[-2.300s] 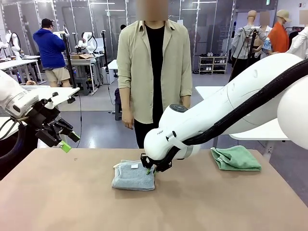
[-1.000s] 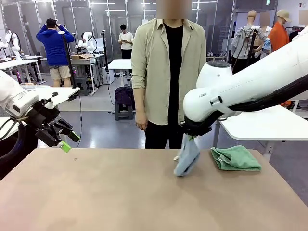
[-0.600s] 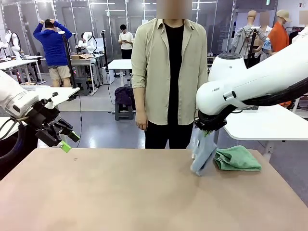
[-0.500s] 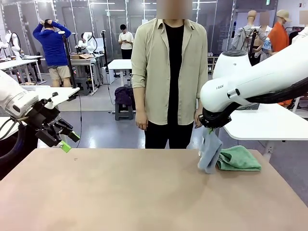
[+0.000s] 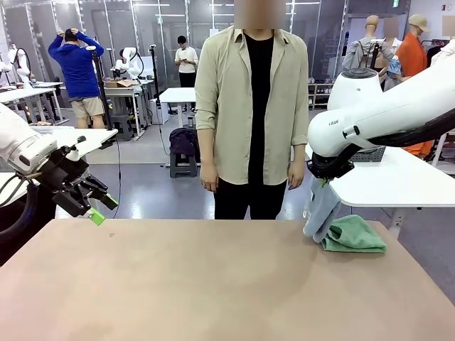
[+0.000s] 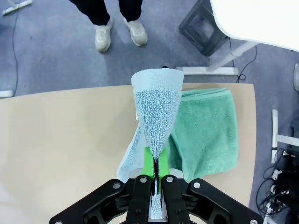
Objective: Fold the towels and place them in the basket.
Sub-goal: Stack the folded Towel with hook on the right side of the table.
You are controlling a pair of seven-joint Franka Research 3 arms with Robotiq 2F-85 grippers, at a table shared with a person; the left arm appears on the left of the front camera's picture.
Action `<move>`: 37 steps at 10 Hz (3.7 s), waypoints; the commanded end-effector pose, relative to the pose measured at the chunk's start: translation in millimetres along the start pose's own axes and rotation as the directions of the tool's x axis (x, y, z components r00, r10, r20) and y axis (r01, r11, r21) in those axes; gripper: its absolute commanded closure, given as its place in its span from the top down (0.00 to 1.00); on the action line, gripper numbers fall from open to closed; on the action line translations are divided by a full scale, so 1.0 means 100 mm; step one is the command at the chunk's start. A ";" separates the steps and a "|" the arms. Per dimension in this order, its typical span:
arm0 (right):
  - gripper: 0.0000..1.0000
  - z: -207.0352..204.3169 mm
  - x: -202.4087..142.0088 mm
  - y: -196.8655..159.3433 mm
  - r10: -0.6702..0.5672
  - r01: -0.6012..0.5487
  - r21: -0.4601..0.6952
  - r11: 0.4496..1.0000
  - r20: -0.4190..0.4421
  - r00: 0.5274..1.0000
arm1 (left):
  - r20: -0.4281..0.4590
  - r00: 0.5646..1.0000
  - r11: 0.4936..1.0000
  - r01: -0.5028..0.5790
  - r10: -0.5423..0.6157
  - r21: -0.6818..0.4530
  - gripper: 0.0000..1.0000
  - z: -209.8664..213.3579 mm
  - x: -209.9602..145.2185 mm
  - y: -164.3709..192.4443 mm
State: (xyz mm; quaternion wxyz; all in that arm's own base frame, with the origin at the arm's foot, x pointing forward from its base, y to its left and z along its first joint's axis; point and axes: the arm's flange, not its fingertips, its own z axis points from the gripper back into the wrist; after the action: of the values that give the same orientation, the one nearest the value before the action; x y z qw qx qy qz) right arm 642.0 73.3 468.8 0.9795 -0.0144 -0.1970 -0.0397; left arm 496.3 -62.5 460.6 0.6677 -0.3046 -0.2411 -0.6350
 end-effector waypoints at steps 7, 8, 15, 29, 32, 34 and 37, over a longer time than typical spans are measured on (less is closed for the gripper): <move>0.00 -0.10 0.08 -0.10 -0.008 0.008 -0.021 1.000 -0.002 1.000 | -0.008 1.000 1.000 0.008 -0.008 0.000 0.92 0.01 0.00 -0.01; 0.00 -0.10 0.08 -0.10 -0.008 0.008 -0.021 1.000 -0.002 1.000 | -0.008 1.000 1.000 0.008 -0.008 0.000 0.92 0.01 0.00 -0.01; 0.04 -0.73 0.40 -0.76 0.020 -0.022 -0.051 0.998 -0.048 0.999 | -0.008 1.000 1.000 0.008 -0.008 0.000 0.92 0.01 0.00 -0.01; 0.77 0.33 0.34 -1.66 0.049 -0.029 0.117 0.993 -0.175 0.983 | -0.008 1.000 1.000 0.008 -0.008 0.000 0.92 0.01 0.00 -0.01; 0.77 1.66 -0.06 -1.65 0.025 0.008 0.188 0.982 -0.172 0.985 | -0.008 1.000 1.000 0.008 -0.008 0.000 0.92 0.01 0.00 -0.01; 0.77 2.09 -0.40 -1.61 0.036 -0.010 0.163 0.987 -0.160 0.986 | -0.008 1.000 1.000 0.008 -0.008 0.000 0.92 0.01 0.00 -0.01; 0.77 2.33 -0.35 -1.62 0.044 -0.014 0.179 0.984 -0.166 0.985 | -0.008 1.000 1.000 0.008 -0.008 0.000 0.92 0.01 0.00 -0.01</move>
State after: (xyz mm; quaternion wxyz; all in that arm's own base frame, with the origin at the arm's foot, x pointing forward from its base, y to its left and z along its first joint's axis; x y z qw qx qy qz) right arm 489.1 -70.4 670.4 0.9910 0.0720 -0.1130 -0.0053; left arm 496.4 -62.7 460.5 0.6676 -0.3046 -0.2410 -0.6351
